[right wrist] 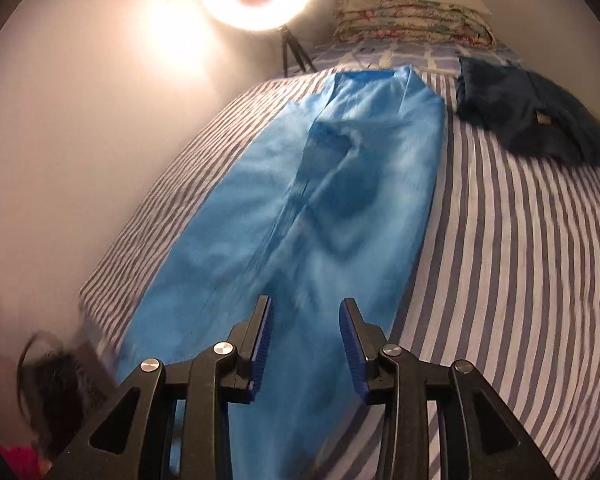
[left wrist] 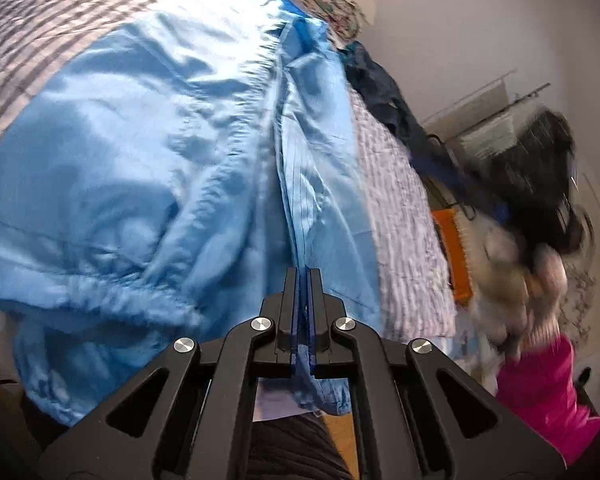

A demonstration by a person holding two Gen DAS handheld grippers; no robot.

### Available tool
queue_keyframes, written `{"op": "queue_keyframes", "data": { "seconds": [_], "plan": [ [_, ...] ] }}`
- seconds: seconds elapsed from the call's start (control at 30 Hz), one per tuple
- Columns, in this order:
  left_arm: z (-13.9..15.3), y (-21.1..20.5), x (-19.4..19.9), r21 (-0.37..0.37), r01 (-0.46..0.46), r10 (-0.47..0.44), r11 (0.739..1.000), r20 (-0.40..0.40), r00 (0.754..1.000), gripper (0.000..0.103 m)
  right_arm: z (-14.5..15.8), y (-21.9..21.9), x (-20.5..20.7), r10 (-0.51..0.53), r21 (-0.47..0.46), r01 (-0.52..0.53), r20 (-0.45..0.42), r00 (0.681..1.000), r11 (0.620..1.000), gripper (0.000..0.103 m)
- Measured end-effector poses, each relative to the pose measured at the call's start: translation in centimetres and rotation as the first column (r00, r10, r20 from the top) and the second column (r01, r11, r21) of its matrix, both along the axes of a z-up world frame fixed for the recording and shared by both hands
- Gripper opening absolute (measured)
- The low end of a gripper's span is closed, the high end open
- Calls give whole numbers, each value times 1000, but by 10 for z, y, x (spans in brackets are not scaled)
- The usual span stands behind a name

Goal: Fold large clothes

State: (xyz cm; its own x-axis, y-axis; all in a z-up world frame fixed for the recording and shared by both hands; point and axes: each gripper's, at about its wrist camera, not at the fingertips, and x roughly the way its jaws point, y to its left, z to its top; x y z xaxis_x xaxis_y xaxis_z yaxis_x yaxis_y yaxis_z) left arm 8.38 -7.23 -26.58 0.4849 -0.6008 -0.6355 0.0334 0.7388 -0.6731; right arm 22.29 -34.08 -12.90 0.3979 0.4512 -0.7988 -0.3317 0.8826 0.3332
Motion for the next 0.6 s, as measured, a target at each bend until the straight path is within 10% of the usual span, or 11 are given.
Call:
{"op": "queue_keyframes", "data": {
  "seconds": [0.3,0.6],
  "plan": [
    [37,29,-20,60,6,-12,998,100,995,2,-58,59,-58,77,-31,-80,-72,994,996,31],
    [61,115,1,214,-80,52,974,135,990,46,-56,66,-74,101,-64,-106,-70,992,992,33]
  ]
}}
